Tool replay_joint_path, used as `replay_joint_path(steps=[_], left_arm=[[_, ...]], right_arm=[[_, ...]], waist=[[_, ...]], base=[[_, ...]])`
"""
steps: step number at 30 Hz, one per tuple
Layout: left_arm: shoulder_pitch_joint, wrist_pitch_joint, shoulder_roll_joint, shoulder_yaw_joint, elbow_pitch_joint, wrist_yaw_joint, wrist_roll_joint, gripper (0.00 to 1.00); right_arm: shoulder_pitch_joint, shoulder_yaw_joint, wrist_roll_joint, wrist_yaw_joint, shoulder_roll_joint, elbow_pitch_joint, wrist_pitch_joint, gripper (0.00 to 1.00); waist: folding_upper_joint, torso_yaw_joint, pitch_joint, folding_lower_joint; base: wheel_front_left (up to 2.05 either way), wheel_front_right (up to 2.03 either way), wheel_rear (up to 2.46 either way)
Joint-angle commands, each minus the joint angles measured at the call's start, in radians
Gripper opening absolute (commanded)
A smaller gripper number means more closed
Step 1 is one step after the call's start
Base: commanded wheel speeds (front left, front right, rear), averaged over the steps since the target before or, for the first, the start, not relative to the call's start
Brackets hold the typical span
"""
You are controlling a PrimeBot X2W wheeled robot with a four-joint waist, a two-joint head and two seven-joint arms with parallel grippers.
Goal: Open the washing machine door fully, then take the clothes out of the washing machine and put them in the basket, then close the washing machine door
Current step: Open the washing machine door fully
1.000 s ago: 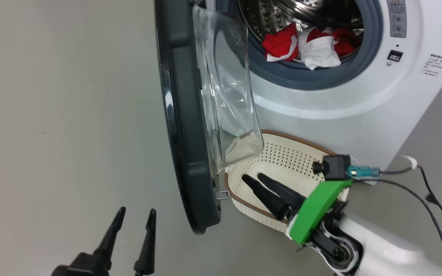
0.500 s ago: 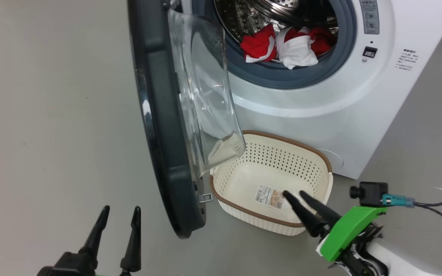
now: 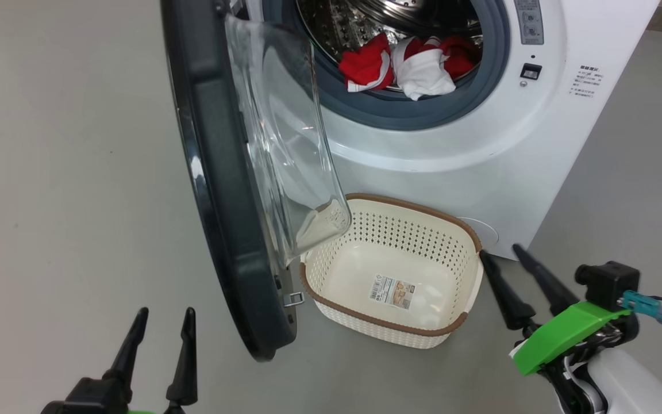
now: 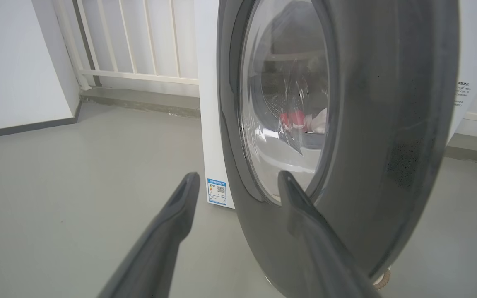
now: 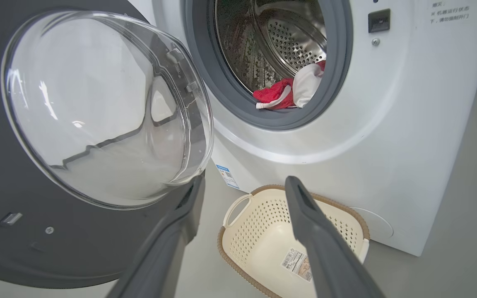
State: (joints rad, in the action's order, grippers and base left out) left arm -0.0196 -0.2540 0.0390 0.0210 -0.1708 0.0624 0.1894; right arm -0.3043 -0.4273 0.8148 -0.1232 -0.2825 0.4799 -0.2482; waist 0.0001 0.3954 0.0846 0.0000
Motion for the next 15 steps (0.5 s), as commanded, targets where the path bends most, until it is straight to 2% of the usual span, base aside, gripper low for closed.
replay_joint_path(steps=[1, 5, 8, 15], left_arm=[[-0.029, -0.008, 0.011, -0.040, 0.019, 0.006, -0.012, 1.00], [-0.036, -0.008, 0.011, -0.046, 0.018, 0.008, -0.017, 1.00], [-0.039, -0.008, 0.011, -0.049, 0.018, 0.009, -0.021, 1.00], [-0.039, -0.008, 0.011, -0.050, 0.020, 0.006, -0.021, 1.00]], right_arm=[[0.017, 0.028, -0.047, -0.008, 0.009, -0.040, -0.013, 1.00], [0.072, 0.150, -0.219, -0.008, 0.060, -0.106, -0.013, 1.00], [0.112, 0.203, -0.321, -0.008, 0.089, -0.145, -0.013, 1.00], [0.202, 0.289, -0.439, -0.008, 0.143, -0.173, -0.013, 1.00]], waist=[[-0.0001, -0.001, 0.001, 0.0000], [-0.0001, -0.003, 0.000, 0.0000], [-0.0001, -0.003, -0.004, 0.0000], [-0.0001, 0.000, -0.014, 0.0000]], base=[[0.00, 0.00, 0.00], [0.00, 0.00, 0.00], [0.00, 0.00, 0.00], [0.00, 0.00, 0.00]])
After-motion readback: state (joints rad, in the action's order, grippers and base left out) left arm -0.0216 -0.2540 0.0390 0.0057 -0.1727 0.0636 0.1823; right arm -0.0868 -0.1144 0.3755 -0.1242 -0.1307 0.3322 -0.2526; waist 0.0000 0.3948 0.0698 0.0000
